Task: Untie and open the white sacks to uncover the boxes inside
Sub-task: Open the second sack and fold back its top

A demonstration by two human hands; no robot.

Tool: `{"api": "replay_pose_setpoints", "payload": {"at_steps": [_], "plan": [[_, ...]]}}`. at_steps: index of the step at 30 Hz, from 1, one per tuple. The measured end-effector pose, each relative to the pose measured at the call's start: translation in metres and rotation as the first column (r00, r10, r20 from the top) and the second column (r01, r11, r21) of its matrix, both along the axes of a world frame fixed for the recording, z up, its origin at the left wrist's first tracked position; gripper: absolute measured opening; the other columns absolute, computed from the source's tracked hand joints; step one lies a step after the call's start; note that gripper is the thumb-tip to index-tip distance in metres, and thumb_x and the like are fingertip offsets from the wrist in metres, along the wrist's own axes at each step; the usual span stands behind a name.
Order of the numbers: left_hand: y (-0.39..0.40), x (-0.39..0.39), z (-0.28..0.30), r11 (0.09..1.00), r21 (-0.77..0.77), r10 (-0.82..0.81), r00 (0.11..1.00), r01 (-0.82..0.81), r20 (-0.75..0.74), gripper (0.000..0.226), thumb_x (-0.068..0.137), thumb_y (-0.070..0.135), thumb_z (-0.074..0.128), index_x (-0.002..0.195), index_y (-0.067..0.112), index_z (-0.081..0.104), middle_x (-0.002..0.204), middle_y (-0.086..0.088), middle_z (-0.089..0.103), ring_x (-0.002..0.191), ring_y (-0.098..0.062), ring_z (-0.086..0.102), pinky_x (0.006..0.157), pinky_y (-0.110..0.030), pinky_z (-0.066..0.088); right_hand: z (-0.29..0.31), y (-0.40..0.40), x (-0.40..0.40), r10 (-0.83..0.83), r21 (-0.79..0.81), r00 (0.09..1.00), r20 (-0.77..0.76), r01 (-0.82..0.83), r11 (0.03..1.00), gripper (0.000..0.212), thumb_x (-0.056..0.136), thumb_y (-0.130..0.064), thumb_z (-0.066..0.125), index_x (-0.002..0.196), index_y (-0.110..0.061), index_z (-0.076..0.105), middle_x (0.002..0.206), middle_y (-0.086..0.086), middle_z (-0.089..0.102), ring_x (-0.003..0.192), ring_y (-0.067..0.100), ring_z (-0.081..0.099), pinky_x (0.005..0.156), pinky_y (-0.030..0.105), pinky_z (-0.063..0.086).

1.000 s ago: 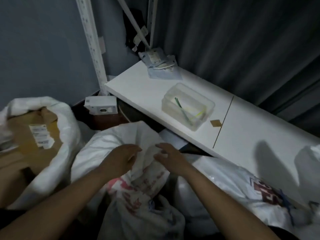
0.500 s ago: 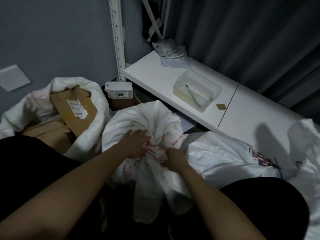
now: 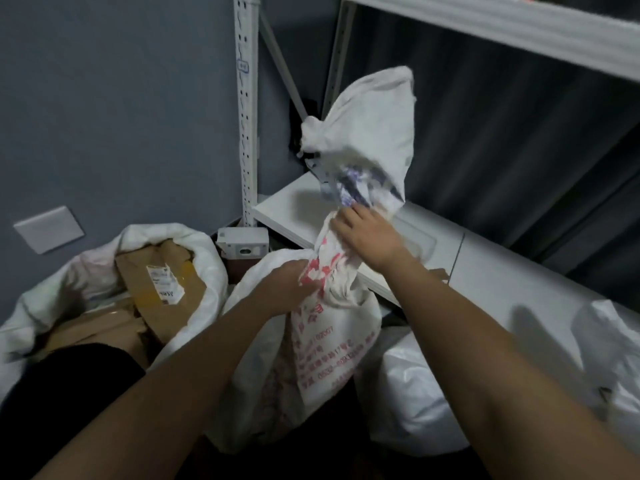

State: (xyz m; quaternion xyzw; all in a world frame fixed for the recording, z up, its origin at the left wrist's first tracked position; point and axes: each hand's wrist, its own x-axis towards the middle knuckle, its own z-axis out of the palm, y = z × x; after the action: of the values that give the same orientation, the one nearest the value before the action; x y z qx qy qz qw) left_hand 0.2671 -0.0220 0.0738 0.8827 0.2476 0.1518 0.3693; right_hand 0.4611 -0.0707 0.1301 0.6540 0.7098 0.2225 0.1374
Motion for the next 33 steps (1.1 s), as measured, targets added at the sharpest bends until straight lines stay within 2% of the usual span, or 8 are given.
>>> {"api": "replay_pose_setpoints", "payload": {"at_steps": [3,7,12,18,22,26,29,33], "plan": [[0.001,0.005,-0.01,0.999,0.034,0.038,0.999,-0.037,-0.016,0.046,0.092,0.039,0.05,0.127,0.011,0.057,0.123,0.009,0.05,0.105,-0.004,0.045,0.095,-0.008,0.028,-0.034,-0.018,0.004,-0.35,-0.298,0.833,-0.429,0.235,0.925,0.078,0.088,-0.009,0.058,0.153,-0.018,0.016,0.16,0.011,0.011,0.145,0.03,0.014,0.118,0.036,0.015],[0.013,0.022,-0.042,0.99,-0.065,0.114,0.982,-0.126,-0.153,0.043,0.101,0.031,0.04,0.137,0.009,0.046,0.141,-0.004,0.046,0.129,-0.019,0.043,0.099,-0.017,0.025,-0.073,-0.056,-0.005,-0.15,0.08,0.501,-0.852,0.409,0.909,0.058,0.091,-0.008,0.053,0.146,-0.016,0.037,0.155,0.01,0.026,0.142,0.023,0.024,0.115,0.032,0.022],[0.035,0.045,-0.057,0.979,0.045,0.206,0.944,-0.201,-0.256,0.043,0.101,0.027,0.027,0.134,0.011,0.05,0.14,-0.009,0.049,0.128,-0.026,0.045,0.105,-0.032,0.03,-0.118,-0.085,-0.003,-0.129,0.014,0.13,-0.983,0.757,0.653,0.036,0.091,-0.028,0.062,0.125,-0.014,0.057,0.126,0.007,0.052,0.117,0.023,0.051,0.102,0.035,0.042],[0.072,0.061,-0.058,0.96,0.251,0.185,0.95,-0.12,-0.253,0.06,0.086,0.042,0.026,0.118,0.01,0.065,0.121,-0.012,0.061,0.113,-0.033,0.054,0.093,-0.042,0.041,-0.131,-0.044,-0.013,-0.136,-0.153,-0.094,-0.986,0.833,0.532,0.044,0.086,-0.038,0.067,0.119,-0.013,0.053,0.123,0.004,0.042,0.097,0.017,0.052,0.09,0.03,0.046],[0.078,0.072,-0.074,0.996,0.041,0.083,0.93,-0.073,-0.357,0.041,0.097,0.04,0.042,0.121,0.014,0.063,0.127,-0.009,0.06,0.115,-0.024,0.055,0.097,-0.036,0.043,-0.152,-0.037,-0.023,-0.065,-0.053,-0.016,-0.998,0.798,0.6,0.038,0.089,-0.025,0.067,0.121,-0.007,0.059,0.124,0.009,0.051,0.101,0.012,0.051,0.087,0.005,0.036],[0.066,0.071,-0.086,0.989,-0.134,0.014,0.941,-0.063,-0.338,0.063,0.082,0.059,0.043,0.119,0.013,0.065,0.122,-0.007,0.064,0.113,-0.023,0.057,0.101,-0.038,0.042,-0.165,-0.037,-0.022,-0.037,-0.028,-0.006,-0.999,0.758,0.652,0.041,0.084,-0.023,0.072,0.12,-0.004,0.063,0.123,0.01,0.056,0.111,0.018,0.053,0.101,0.026,0.042],[0.061,0.062,-0.091,0.959,-0.264,0.058,0.984,-0.102,-0.17,0.083,0.066,0.071,0.038,0.121,0.015,0.065,0.123,-0.005,0.063,0.115,-0.021,0.057,0.103,-0.043,0.041,-0.166,-0.038,-0.02,0.049,-0.06,-0.109,-0.993,0.814,0.578,0.046,0.075,-0.018,0.08,0.117,-0.009,0.063,0.119,0.003,0.052,0.1,0.009,0.057,0.092,0.017,0.047],[0.053,0.053,-0.082,0.966,-0.254,0.017,0.987,-0.057,-0.157,0.064,0.075,0.063,0.041,0.113,0.019,0.069,0.118,0.002,0.066,0.111,-0.014,0.058,0.102,-0.04,0.042,-0.162,-0.04,-0.024,0.032,-0.084,-0.124,-0.992,0.815,0.574,0.028,0.08,-0.004,0.07,0.107,-0.009,0.068,0.093,-0.003,0.069,0.088,0.013,0.064,0.068,-0.001,0.039]]}}
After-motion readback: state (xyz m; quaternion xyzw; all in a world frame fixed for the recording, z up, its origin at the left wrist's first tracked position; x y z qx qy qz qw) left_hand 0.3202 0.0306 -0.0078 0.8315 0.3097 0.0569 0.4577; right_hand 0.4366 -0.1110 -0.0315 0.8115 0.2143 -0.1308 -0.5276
